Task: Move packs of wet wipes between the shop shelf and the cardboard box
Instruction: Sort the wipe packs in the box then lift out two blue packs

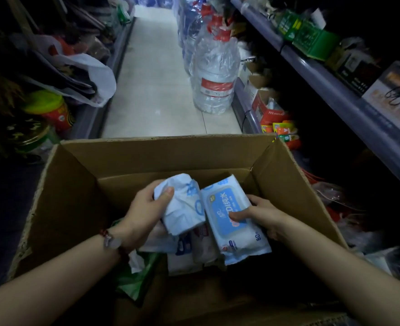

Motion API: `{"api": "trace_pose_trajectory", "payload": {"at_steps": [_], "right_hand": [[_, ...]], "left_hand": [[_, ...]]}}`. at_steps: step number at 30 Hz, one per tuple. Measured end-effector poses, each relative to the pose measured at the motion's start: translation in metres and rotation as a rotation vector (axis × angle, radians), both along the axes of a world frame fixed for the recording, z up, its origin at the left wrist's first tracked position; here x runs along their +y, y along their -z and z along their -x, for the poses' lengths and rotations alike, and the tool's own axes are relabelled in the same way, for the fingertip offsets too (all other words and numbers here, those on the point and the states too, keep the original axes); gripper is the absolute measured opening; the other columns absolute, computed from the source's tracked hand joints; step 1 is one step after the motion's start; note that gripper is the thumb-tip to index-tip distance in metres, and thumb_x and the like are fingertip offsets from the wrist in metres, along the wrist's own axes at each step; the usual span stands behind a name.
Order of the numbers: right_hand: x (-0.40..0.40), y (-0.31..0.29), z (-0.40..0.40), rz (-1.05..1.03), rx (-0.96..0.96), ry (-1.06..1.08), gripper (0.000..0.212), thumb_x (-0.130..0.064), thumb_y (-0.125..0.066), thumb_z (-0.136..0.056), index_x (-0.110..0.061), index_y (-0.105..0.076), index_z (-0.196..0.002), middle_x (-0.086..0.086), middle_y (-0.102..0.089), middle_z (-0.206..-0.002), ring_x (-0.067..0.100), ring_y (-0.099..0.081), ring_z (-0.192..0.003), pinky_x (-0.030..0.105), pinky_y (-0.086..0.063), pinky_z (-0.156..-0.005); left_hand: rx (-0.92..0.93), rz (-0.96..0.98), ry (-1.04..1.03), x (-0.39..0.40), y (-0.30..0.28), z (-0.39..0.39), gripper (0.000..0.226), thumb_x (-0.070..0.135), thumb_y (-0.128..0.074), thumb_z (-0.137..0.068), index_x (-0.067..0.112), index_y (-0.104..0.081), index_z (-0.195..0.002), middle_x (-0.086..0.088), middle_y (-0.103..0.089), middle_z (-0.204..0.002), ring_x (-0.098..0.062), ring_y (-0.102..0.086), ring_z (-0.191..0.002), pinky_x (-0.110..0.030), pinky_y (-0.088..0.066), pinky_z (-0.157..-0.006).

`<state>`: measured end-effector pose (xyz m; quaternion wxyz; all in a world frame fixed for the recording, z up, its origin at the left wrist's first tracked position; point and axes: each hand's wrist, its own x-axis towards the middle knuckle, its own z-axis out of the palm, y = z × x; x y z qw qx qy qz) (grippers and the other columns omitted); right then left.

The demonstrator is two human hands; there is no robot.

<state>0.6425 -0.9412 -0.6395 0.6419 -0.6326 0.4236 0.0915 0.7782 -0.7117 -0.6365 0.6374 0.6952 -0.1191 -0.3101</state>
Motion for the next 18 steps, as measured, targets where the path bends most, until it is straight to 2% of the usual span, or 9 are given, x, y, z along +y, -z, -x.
{"api": "trace_pose_trajectory", "payload": {"at_steps": [3, 9, 13, 16, 18], "right_hand": [[0.001, -0.001, -0.002, -0.002, 0.007, -0.109, 0.064, -0.001, -0.082, -0.069, -0.014, -0.057, -0.127, 0.012, -0.073, -0.108, 0.031, -0.072, -0.093, 0.047, -0.059, -0.082], [0.010, -0.005, 0.000, -0.012, 0.092, -0.379, 0.067, -0.002, -0.082, -0.071, -0.023, -0.056, -0.129, 0.010, -0.072, -0.114, 0.030, -0.071, -0.100, 0.051, -0.056, -0.089], [0.015, -0.001, 0.001, -0.014, 0.123, -0.454, 0.070, -0.003, -0.082, -0.070, -0.025, -0.056, -0.131, 0.009, -0.072, -0.113, 0.029, -0.071, -0.100, 0.050, -0.056, -0.089], [0.012, 0.002, -0.001, -0.007, 0.086, -0.389, 0.067, -0.002, -0.081, -0.071, -0.026, -0.057, -0.129, 0.010, -0.072, -0.112, 0.029, -0.071, -0.100, 0.050, -0.057, -0.088], [0.010, -0.001, -0.001, 0.014, 0.047, -0.320, 0.062, 0.000, -0.080, -0.072, -0.026, -0.060, -0.125, 0.010, -0.072, -0.112, 0.030, -0.071, -0.100, 0.048, -0.057, -0.087]], "left_hand": [[0.020, 0.088, 0.012, 0.012, -0.021, -0.013, 0.026, 0.023, -0.053, -0.095, 0.013, -0.061, -0.118, -0.014, -0.070, -0.111, -0.027, -0.069, -0.097, -0.040, -0.058, -0.081], [0.039, 0.140, -0.027, 0.042, -0.035, -0.026, 0.024, 0.016, -0.046, -0.097, 0.011, -0.059, -0.117, -0.009, -0.070, -0.103, -0.014, -0.072, -0.082, -0.025, -0.059, -0.065], [0.074, 0.171, -0.019, 0.044, -0.033, -0.025, 0.024, 0.017, -0.044, -0.098, 0.014, -0.060, -0.116, -0.009, -0.070, -0.105, -0.016, -0.072, -0.086, -0.027, -0.060, -0.068], [0.123, 0.210, -0.003, 0.040, -0.033, -0.021, 0.028, 0.020, -0.043, -0.098, 0.012, -0.058, -0.121, -0.012, -0.069, -0.113, -0.022, -0.070, -0.095, -0.034, -0.060, -0.077], [0.138, 0.239, 0.003, 0.037, -0.033, -0.019, 0.032, 0.020, -0.042, -0.098, 0.010, -0.055, -0.126, -0.013, -0.068, -0.116, -0.023, -0.069, -0.098, -0.034, -0.060, -0.077]]}}
